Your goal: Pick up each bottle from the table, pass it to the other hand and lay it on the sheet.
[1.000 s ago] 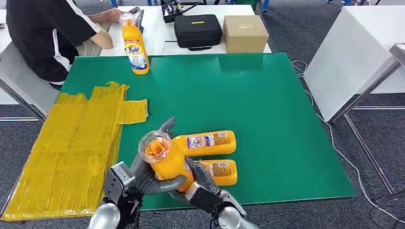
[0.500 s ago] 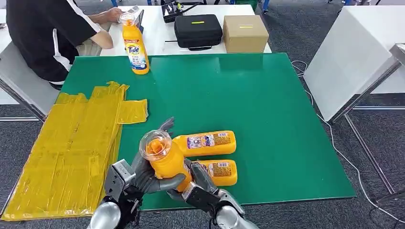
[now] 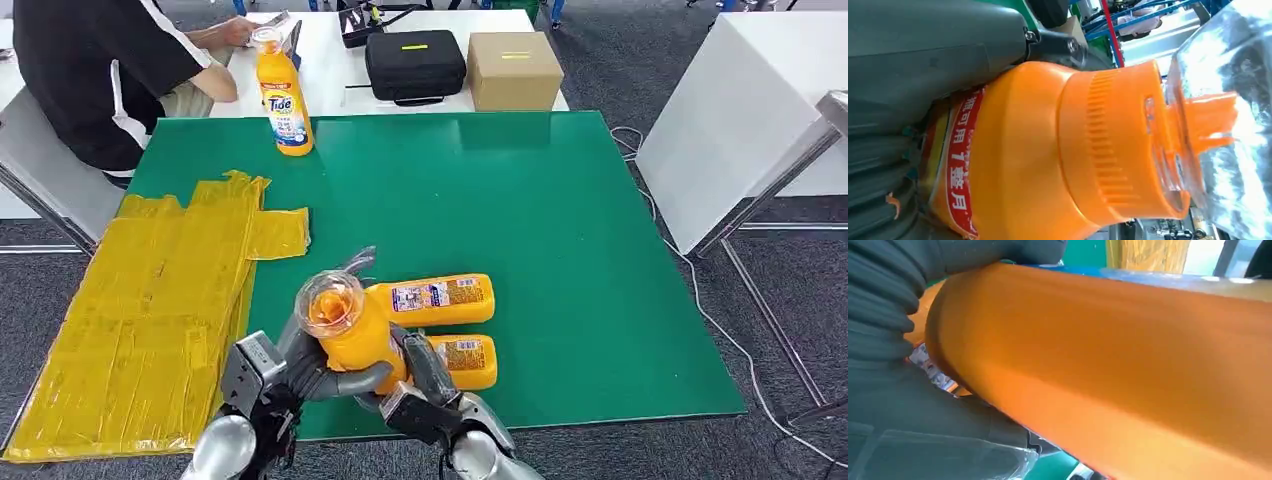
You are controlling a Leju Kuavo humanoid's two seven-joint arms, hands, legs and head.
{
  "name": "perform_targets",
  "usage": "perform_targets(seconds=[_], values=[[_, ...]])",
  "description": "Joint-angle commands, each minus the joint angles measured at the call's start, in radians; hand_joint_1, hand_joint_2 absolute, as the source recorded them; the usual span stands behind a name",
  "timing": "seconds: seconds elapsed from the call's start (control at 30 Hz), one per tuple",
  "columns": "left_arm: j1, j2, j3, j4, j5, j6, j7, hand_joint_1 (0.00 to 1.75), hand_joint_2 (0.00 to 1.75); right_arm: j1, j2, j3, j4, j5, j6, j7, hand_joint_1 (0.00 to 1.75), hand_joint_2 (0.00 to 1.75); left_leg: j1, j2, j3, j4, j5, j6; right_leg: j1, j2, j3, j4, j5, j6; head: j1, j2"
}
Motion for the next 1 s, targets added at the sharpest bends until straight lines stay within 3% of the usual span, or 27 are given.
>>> perform_targets(seconds=[0.03,0.13,0.17,0.67,0.7,0.73,0.83,0.9,1.0], values=[[-0.060,-0.016,0.016,0.099,0.002,0.001,0.003,1.36,1.75,0.010,-0.029,-0.005,-0.042,0.007,-0.016,-0.022,1.75,1.75,0.000,-0.001,0.002,-0.001,0.000,-0.002,0.000,-0.001,0.002,-0.001,-0.001,-0.001,0.000,0.000],[-0.063,-0.016,0.019,0.110,0.016,-0.006,-0.005,1.55,1.75,0.018,-0.048,-0.021,-0.059,-0.005,-0.028,-0.028,1.75,1.75,0.000,-0.001,0.001,-0.001,0.000,-0.002,0.000,-0.002,0.002,-0.001,0.000,0.000,0.000,0.000],[-0.065,-0.016,0.018,0.113,0.017,-0.007,-0.006,1.75,1.75,0.021,-0.053,-0.024,-0.064,-0.010,-0.033,-0.030,1.75,1.75,0.000,-0.001,0.003,-0.001,-0.001,-0.003,0.000,-0.002,0.003,-0.001,-0.001,-0.001,0.000,0.000],[-0.051,-0.010,0.045,0.087,0.031,-0.006,-0.021,1.75,1.75,0.071,-0.109,-0.058,-0.168,-0.017,-0.114,-0.035,1.75,1.75,0.000,0.000,0.003,-0.001,-0.001,-0.003,0.000,-0.001,0.004,-0.001,-0.001,-0.001,0.000,0.000],[-0.044,-0.007,0.059,0.074,0.032,0.002,-0.028,1.75,1.75,0.081,-0.116,-0.065,-0.188,-0.010,-0.129,-0.035,1.57,1.75,0.000,-0.001,0.001,-0.001,0.000,-0.002,0.000,-0.001,0.002,-0.001,0.000,0.000,0.000,0.000],[-0.038,-0.001,0.072,0.063,0.032,0.011,-0.033,1.75,1.75,0.090,-0.124,-0.071,-0.204,-0.008,-0.137,-0.034,0.02,1.75,0.000,0.000,0.003,-0.001,-0.001,-0.003,0.000,-0.001,0.004,-0.001,-0.001,-0.001,0.000,0.000],[-0.006,0.022,0.155,-0.015,0.006,0.071,-0.063,1.75,1.75,0.143,-0.154,-0.103,-0.304,0.011,-0.177,-0.030,0.00,1.75,0.000,0.000,0.001,-0.001,-0.001,-0.002,0.000,0.000,0.002,0.000,-0.001,0.000,0.000,0.000],[0.014,0.035,0.216,-0.075,-0.194,0.224,-0.096,1.75,1.75,0.187,-0.167,-0.133,-0.372,0.042,-0.198,-0.020,0.00,1.75,0.000,0.002,0.004,-0.001,-0.002,-0.004,0.000,0.002,0.004,-0.001,-0.002,-0.001,0.000,0.000],[0.029,0.043,0.270,-0.127,-0.346,0.316,-0.093,1.75,1.75,0.218,-0.169,-0.157,-0.425,0.066,-0.202,-0.011,0.00,1.75,0.000,0.001,0.001,0.000,-0.001,-0.003,0.000,0.001,0.001,0.000,-0.001,-0.001,0.000,0.000]])
